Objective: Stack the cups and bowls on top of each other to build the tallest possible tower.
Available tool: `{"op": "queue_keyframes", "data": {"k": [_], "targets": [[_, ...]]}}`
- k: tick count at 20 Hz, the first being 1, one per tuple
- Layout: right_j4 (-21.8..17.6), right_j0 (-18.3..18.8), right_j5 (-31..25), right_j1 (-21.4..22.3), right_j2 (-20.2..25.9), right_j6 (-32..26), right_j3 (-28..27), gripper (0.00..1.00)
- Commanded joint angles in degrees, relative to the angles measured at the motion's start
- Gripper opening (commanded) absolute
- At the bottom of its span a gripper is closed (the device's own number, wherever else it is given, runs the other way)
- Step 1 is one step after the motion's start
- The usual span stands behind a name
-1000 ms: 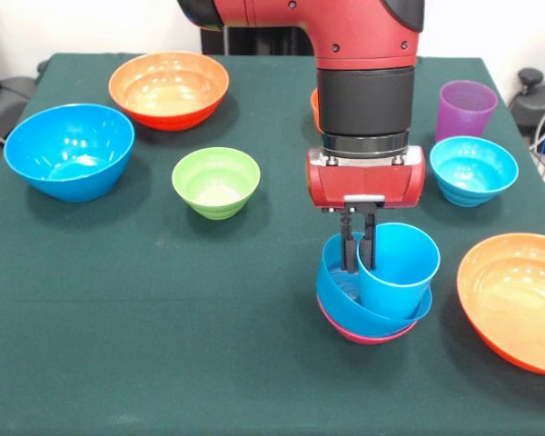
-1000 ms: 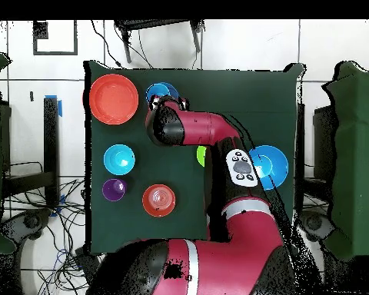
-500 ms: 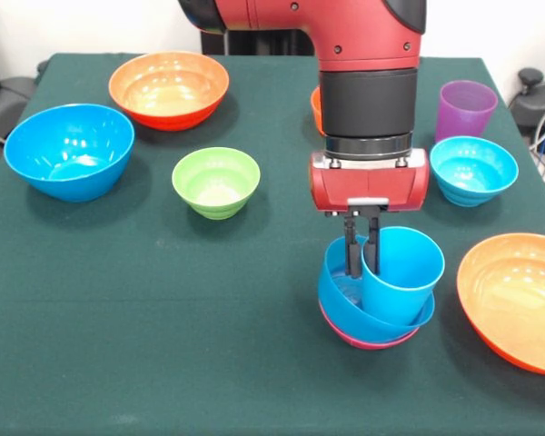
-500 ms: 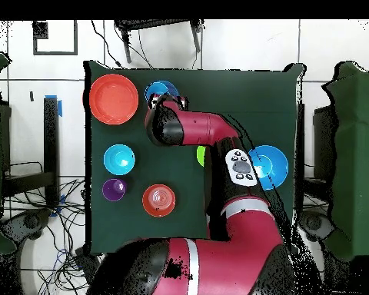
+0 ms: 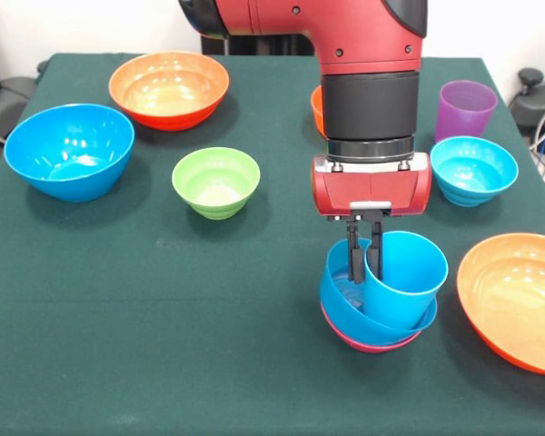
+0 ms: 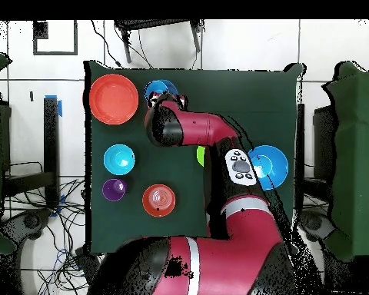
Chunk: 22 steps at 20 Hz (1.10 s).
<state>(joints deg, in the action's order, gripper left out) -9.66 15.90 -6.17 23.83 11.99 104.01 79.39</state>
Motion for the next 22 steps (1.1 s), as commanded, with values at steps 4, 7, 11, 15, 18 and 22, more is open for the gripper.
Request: {"op": "queue_keyframes", "data": {"k": [4, 7, 11, 15, 18, 22], "targets": [[-4.38, 0.35, -1.1, -2.25, 4.4, 0.08, -0.98, 0.0], [-4.34, 0.44, -1.38, -2.14, 4.46, -0.06, -1.03, 0.0], [-4.38, 0.92, -0.69, -2.2, 5.03, 0.14, -0.72, 0.0], [-4.54, 1.23, -0.69, -2.22, 5.41, -0.13, -0.64, 0.0], [-4.7, 1.34, -0.49, -2.22, 5.57, -0.16, -0.49, 0.0], [-4.66, 1.09, -1.4, -2.11, 5.27, -0.47, -0.66, 0.0]]}}
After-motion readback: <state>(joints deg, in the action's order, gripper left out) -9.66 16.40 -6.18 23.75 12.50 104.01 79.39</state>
